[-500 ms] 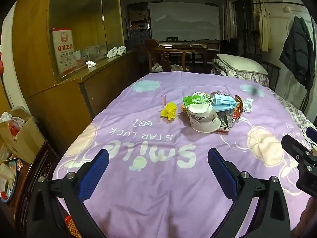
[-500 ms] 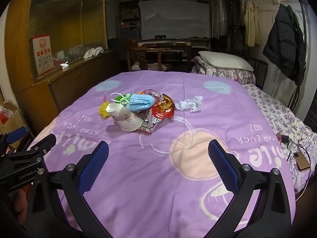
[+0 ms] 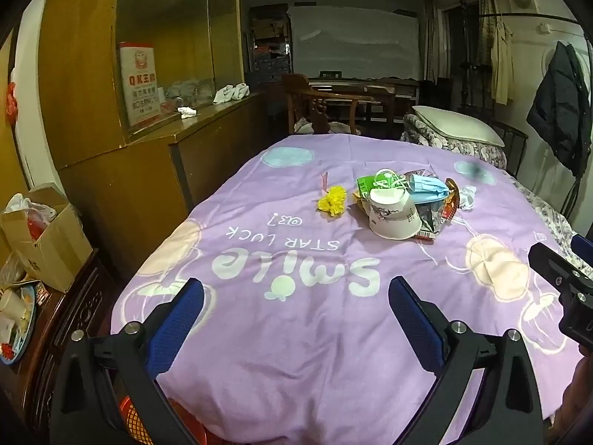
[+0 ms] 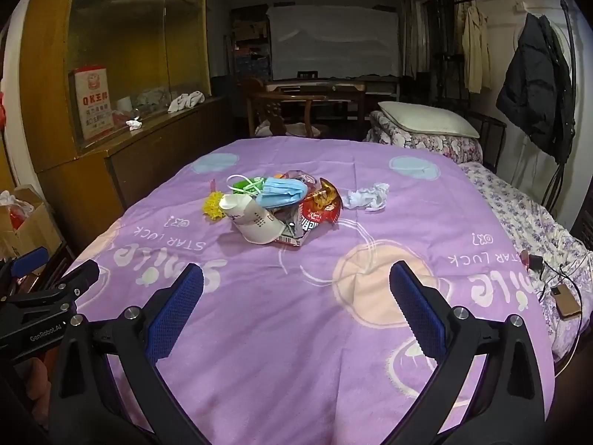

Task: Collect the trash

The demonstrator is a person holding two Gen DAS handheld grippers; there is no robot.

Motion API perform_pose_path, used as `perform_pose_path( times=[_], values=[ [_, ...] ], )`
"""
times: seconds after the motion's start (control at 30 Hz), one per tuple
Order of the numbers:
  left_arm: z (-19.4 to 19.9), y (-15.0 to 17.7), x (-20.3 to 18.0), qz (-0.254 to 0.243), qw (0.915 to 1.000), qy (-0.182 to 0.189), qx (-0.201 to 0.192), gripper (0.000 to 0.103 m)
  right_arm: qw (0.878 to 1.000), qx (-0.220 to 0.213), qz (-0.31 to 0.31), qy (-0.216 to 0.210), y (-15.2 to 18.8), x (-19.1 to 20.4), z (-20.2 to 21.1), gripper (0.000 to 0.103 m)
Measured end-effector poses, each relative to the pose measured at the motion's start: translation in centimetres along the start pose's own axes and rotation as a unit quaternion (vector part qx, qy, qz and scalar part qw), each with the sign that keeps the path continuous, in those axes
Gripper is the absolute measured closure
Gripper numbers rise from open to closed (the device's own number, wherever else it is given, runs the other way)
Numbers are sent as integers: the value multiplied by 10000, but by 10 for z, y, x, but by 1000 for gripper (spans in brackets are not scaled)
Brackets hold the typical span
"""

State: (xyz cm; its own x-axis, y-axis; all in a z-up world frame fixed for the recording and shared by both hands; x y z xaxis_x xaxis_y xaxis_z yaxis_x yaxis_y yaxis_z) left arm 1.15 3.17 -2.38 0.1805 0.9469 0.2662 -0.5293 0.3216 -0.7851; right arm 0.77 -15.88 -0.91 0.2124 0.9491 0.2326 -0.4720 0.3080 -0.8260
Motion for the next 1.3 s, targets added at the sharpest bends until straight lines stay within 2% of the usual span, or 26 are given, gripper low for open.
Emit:
perform_pose_path(
  times=[0.23,1.3],
  values=[
    [10,-4,-2,-54,9999,60,-101,6,10000,-75,29,6,-4,1,7,7],
    [14,-7,-5,-54,9999,66,-107,6,9999,-104,75,43,-5,0,9,7]
  ],
)
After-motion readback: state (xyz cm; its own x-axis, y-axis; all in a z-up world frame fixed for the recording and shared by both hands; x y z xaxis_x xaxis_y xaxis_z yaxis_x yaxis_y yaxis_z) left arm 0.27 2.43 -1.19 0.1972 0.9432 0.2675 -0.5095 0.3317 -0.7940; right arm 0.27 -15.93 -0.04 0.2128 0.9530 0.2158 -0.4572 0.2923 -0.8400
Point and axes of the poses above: each gripper's, at about its wrist camera, not at the fingertips, and z roughly against the way its jaws point, x to its left, y to its underside, the point moved 5 cm from there along -z, roughly the way its jaws point, and after that the axes turned 15 degrees about -z, right-handed, at the moved point
